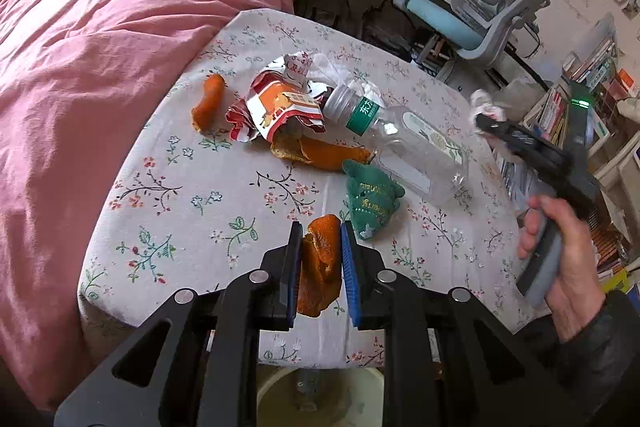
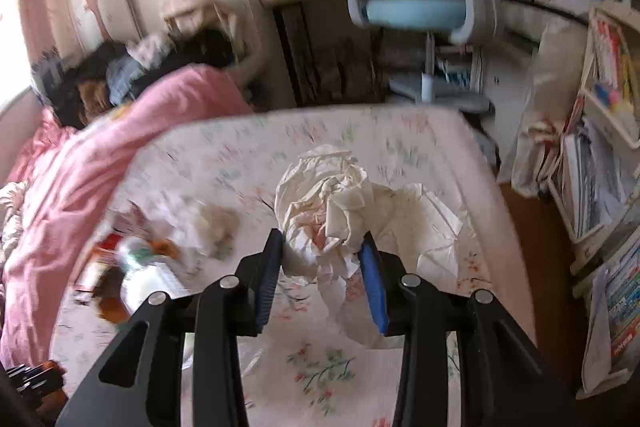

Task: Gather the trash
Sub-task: 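Grasp an orange snack stick with the left tool while the right tool grasps crumpled tissue, then carry both items over the yellow bin and open both tools to drop them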

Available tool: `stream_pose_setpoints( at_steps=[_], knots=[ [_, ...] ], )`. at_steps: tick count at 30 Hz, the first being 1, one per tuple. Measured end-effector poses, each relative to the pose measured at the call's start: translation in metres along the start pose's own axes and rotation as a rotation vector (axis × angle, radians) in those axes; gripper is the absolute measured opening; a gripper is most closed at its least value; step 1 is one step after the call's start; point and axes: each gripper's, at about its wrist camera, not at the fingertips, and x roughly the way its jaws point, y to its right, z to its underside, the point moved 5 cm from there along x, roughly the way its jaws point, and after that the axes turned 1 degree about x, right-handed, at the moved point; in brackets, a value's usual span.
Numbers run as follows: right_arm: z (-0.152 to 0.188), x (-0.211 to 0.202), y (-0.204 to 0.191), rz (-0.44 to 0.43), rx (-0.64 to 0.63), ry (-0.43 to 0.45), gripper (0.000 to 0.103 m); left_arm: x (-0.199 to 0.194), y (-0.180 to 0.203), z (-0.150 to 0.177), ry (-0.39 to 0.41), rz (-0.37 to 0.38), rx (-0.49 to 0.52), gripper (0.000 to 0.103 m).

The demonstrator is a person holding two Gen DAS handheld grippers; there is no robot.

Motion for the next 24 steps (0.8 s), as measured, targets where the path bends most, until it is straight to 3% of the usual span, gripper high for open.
stream_pose_setpoints(
  at_steps=[4, 11, 19, 24],
  knots=[
    [0.01, -0.04, -0.028, -0.082, -0.024, 0.055, 0.038, -0.006, -0.002, 0.002, 0.011, 0.003, -0.007, 0.018],
    [0.068, -0.081, -0.085, -0.198, -0.146, 0.023, 0.039, -0.018, -0.007, 0.014, 0.018, 0.006, -0.021, 0.018],
    [0.16, -0.108, -0.121, -0.287, -0.245, -0.129, 0.039, -0.031, -0.019, 0.024, 0.033, -0.004, -0.036, 0.018],
    [0.199, -0.115, -0.132, -0.321, -0.259, -0.22, 0.039, -0.035, -0.025, 0.026, 0.036, -0.005, -0.055, 0.018]
  ],
)
